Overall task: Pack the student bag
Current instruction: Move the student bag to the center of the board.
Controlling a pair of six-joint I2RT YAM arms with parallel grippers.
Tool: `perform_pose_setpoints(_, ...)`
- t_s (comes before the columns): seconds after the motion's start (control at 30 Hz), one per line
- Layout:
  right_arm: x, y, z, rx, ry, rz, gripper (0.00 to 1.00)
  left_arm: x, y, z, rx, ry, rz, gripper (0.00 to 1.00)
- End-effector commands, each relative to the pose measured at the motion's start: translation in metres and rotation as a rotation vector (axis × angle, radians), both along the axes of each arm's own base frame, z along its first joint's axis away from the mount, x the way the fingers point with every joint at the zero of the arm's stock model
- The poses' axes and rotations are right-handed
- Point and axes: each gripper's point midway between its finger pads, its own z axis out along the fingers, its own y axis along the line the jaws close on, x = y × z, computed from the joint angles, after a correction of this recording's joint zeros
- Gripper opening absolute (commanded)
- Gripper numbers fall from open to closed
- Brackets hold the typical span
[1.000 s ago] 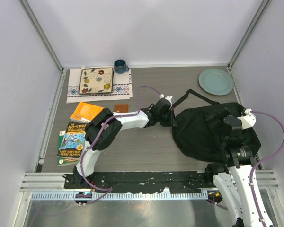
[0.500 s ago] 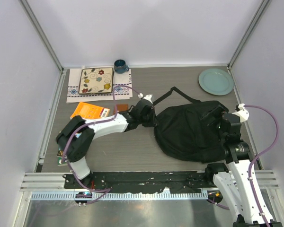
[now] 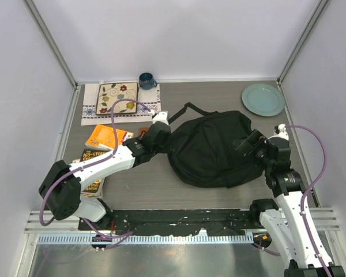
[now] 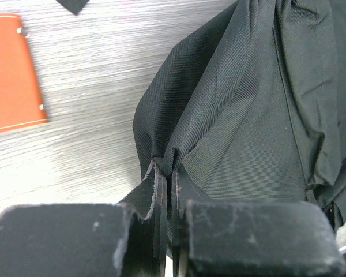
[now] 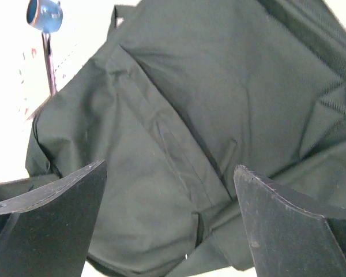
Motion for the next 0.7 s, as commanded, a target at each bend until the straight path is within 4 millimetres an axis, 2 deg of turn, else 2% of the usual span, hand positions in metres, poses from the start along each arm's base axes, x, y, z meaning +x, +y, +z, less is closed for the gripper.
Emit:
perform_pose_setpoints(0.0,-0.029,0.033,-0.028,0.172,0.096,0.121,0.96,0.012,0.023,0.019,0.02,-0.086,0.083,0.0)
perform_pose_setpoints(0.07,-0.039,0.045,-0.027,0.28,0.086,0.132,0.93,0.015,0.031,0.019,0.037,-0.091,0.113,0.0)
perform_pose_setpoints(0.1,-0.045,0.05,-0.036,0.32,0.1,0.146,0.93,0.014,0.037,0.015,0.056,-0.083,0.128,0.0)
perform_pose_setpoints(0.17,-0.051,0.052,-0.035,0.361,0.08,0.135,0.92,0.017,0.046,0.015,0.065,-0.082,0.15,0.0)
perform_pose_setpoints(0.33,-0.066,0.045,-0.071,0.321,0.192,0.099,0.91,0.007,0.049,-0.008,0.076,-0.034,0.122,0.0)
perform_pose_setpoints(0.37,-0.068,0.043,-0.077,0.304,0.212,0.094,0.91,0.005,0.047,-0.014,0.073,-0.022,0.108,0.23)
perform_pose_setpoints(0.4,-0.072,0.039,-0.085,0.274,0.244,0.09,0.91,-0.002,0.046,-0.026,0.071,0.01,0.095,0.37)
perform_pose_setpoints(0.53,-0.073,0.03,-0.1,0.223,0.28,0.053,0.91,-0.013,0.045,-0.04,0.032,0.054,0.084,0.58)
perform_pose_setpoints(0.57,-0.072,0.031,-0.103,0.224,0.287,0.054,0.92,-0.015,0.045,-0.04,0.024,0.055,0.083,0.65)
perform_pose_setpoints(0.67,-0.072,0.027,-0.115,0.203,0.319,0.038,0.93,-0.018,0.051,-0.032,0.011,0.045,0.102,0.75)
